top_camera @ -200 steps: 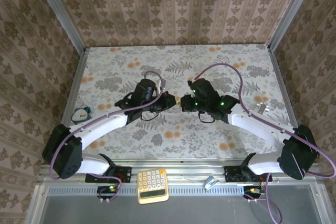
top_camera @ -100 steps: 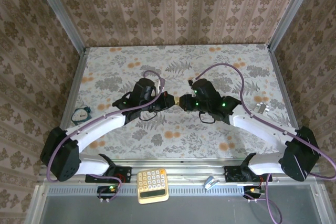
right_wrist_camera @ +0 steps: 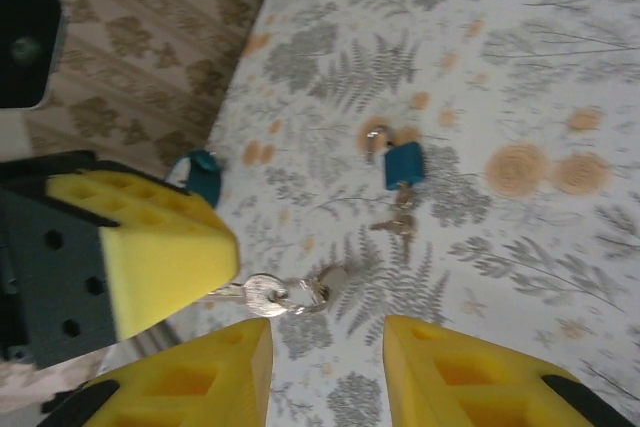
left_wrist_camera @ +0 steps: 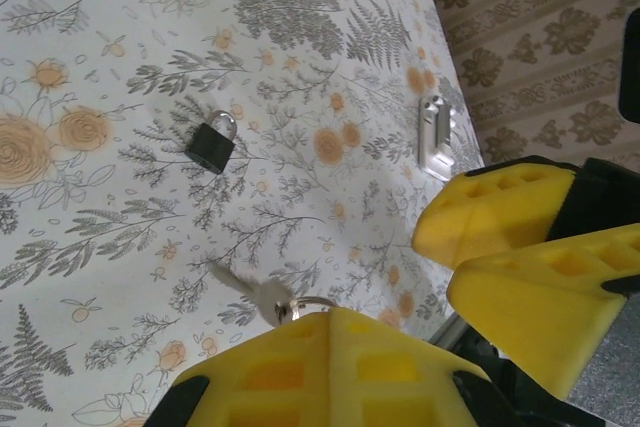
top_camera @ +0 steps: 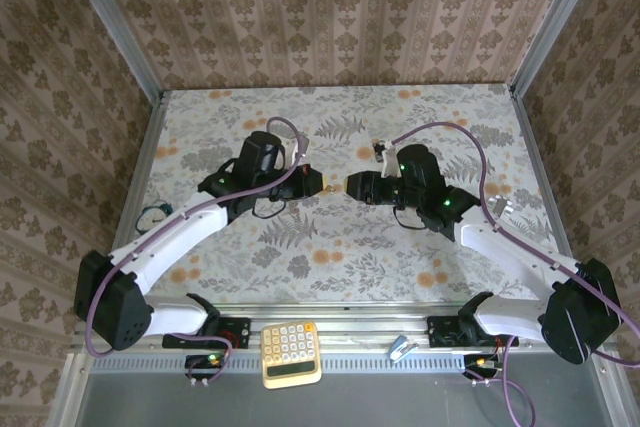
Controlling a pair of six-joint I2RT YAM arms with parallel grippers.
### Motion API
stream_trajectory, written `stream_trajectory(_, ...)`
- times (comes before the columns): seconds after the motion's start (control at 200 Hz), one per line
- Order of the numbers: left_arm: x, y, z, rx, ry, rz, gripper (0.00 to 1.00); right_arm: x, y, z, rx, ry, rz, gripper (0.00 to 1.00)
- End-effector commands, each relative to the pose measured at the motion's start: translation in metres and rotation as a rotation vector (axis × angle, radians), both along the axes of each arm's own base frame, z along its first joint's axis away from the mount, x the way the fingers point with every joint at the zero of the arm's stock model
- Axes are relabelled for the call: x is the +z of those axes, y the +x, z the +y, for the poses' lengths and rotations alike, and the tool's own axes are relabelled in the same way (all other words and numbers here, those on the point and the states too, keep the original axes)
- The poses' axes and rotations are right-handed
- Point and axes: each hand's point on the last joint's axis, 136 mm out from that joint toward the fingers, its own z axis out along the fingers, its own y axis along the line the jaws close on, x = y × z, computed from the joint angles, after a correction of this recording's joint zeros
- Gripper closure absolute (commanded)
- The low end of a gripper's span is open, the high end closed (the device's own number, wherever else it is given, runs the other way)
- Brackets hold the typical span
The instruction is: Unlock with the key
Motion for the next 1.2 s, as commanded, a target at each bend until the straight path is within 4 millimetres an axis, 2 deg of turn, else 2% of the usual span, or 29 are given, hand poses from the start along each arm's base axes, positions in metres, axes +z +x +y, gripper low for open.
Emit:
stream_trajectory(0.0,0.029,-0.012,-0.008,-0.106,-0.072,-0.045,1.0,0.025,-0.011,0.014,0.127,0.128,-0.068,0.6)
stream_trajectory(0.205,0.052,-0.024,-0.017,-0.184,-0.156,-0.058,1.0,0.036,-0.013,0.019,0.176,0.216,-0.094,0.58)
stream_trajectory(0.415,0.065,-0.029,-0.019,-0.203,-0.206,-0.077,1.0,0.043,-0.017,0.019,0.211,0.267,-0.106,0.59)
stream_trajectory(0.635,0.067,-0.028,-0.019,-0.198,-0.214,-0.083,1.0,0.042,-0.024,0.025,0.275,0.28,-0.087,0.59)
stream_trajectory(0.88,0.068,-0.028,-0.018,-0.194,-0.223,-0.087,1.0,0.039,-0.029,0.027,0.307,0.292,-0.077,0.7)
stream_trajectory(0.95,0.069,-0.027,-0.018,-0.195,-0.231,-0.088,1.0,0.038,-0.031,0.029,0.321,0.296,-0.072,0.69)
stream_trajectory(1.04,0.071,-0.027,-0.017,-0.19,-0.249,-0.089,1.0,0.036,-0.031,0.029,0.325,0.292,-0.065,0.59)
stream_trajectory(1.13,0.074,-0.026,-0.015,-0.187,-0.262,-0.089,1.0,0.034,-0.03,0.029,0.322,0.288,-0.067,0.59)
stream_trajectory(1.195,0.073,-0.026,-0.014,-0.182,-0.264,-0.088,1.0,0.035,-0.031,0.029,0.325,0.292,-0.069,0.62)
